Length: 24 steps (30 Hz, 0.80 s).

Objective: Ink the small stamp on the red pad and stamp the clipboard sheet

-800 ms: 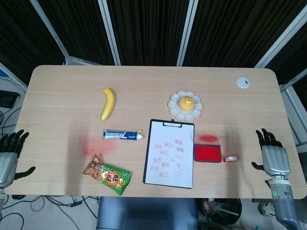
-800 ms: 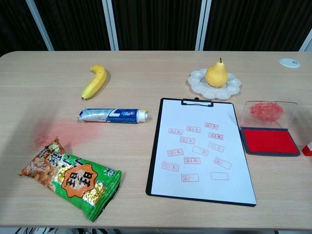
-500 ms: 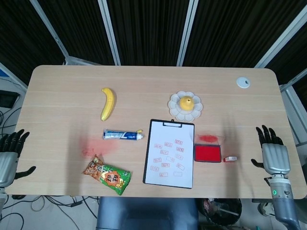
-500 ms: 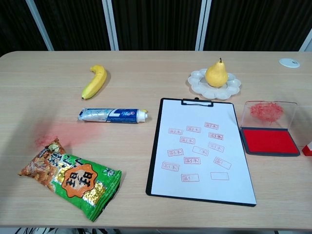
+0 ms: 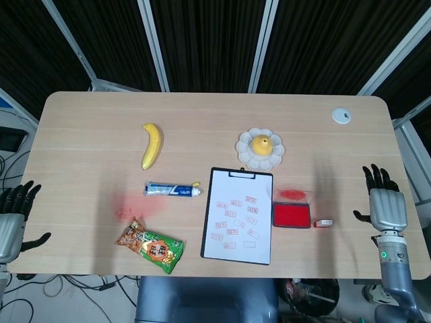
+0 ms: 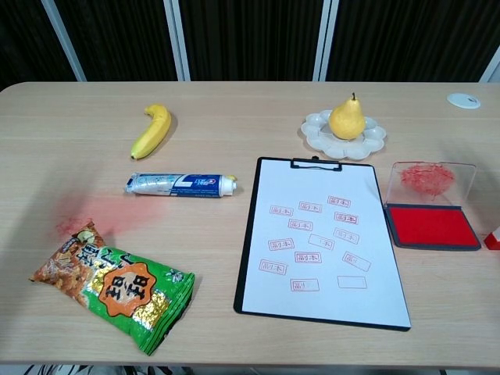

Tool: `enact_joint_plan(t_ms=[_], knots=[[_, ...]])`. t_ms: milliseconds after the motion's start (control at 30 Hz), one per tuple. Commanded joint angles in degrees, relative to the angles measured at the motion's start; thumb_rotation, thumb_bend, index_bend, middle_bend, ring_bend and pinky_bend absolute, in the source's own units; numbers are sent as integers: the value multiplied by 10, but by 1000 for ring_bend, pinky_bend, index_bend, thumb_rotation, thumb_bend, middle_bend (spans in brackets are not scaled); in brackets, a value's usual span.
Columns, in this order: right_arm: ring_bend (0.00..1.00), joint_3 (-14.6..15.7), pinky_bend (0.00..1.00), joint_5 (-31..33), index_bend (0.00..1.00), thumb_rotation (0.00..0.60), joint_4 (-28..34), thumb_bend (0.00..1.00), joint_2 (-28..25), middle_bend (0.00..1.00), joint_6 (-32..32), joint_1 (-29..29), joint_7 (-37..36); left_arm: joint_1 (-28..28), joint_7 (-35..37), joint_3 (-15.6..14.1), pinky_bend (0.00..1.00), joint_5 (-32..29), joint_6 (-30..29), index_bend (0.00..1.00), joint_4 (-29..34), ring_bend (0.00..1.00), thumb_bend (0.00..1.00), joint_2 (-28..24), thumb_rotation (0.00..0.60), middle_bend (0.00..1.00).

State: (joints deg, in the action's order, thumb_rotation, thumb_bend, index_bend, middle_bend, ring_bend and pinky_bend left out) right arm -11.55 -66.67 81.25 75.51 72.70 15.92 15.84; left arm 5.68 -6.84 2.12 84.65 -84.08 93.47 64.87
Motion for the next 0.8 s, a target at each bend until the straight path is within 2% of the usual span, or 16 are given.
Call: enact_joint_plan(t_ms=[33,500,800], knots=[[22,1,224,-3,0,600,1,183,-2,0,4,-1,0,0,0,0,0,0,0,0,0,0,21,0,600,0],[24,8,224,-9,0,600,10,183,-2,0,2,0,4,1,2,1,0,-2,4,0,0,0,21,-1,600,0],[47,31,245,-29,0,600,69,184,-22,0,-26,6,5,6,7,1,0,-9,16,0,4,0,21,-6,600,0]])
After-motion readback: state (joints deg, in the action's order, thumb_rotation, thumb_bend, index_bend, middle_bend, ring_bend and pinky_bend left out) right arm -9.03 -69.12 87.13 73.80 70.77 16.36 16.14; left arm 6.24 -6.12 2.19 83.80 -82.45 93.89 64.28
